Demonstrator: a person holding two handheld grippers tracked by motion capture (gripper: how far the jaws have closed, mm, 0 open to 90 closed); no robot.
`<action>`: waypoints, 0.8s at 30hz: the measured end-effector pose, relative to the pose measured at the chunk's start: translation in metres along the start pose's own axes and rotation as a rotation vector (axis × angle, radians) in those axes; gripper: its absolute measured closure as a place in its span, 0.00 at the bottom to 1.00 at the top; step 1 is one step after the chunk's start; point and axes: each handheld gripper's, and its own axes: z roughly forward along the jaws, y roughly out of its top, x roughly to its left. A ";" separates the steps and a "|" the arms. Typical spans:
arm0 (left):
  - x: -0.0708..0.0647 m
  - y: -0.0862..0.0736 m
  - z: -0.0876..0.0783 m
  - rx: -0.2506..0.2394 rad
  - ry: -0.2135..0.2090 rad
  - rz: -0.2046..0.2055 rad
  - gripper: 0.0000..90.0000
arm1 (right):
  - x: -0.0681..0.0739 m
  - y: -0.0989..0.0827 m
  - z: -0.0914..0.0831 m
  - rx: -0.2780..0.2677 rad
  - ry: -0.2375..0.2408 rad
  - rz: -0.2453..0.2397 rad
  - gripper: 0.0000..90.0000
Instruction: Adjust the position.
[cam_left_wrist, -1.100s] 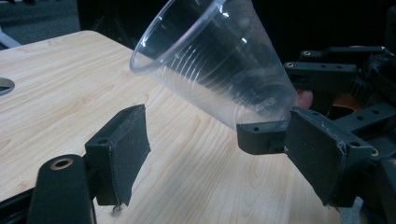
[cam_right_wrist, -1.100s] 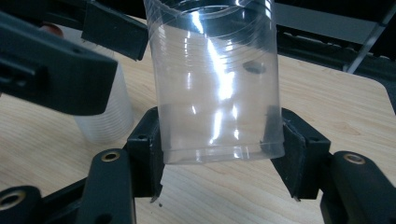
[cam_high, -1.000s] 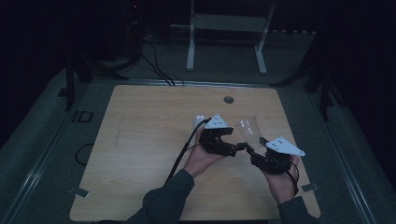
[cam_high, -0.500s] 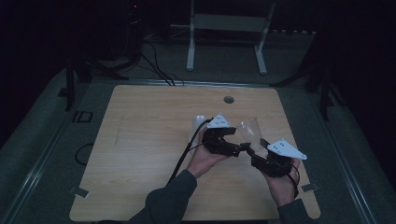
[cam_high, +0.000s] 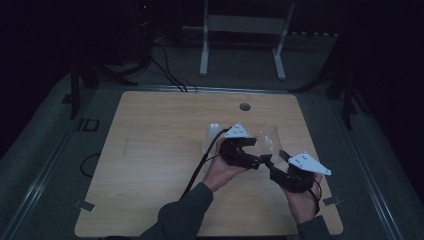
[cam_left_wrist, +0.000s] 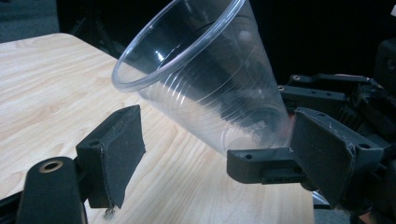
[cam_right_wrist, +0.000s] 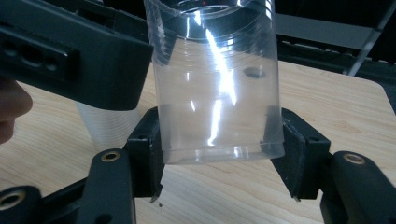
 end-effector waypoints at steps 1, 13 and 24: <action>0.000 0.000 0.000 0.000 0.000 0.000 0.20 | 0.000 0.000 0.000 0.000 0.000 0.000 0.46; 0.000 0.001 0.004 0.000 -0.009 -0.018 0.19 | 0.002 0.000 0.000 -0.009 0.005 -0.002 0.46; 0.001 0.001 0.011 -0.012 -0.022 -0.046 0.17 | 0.004 0.000 0.000 -0.014 0.008 -0.005 0.46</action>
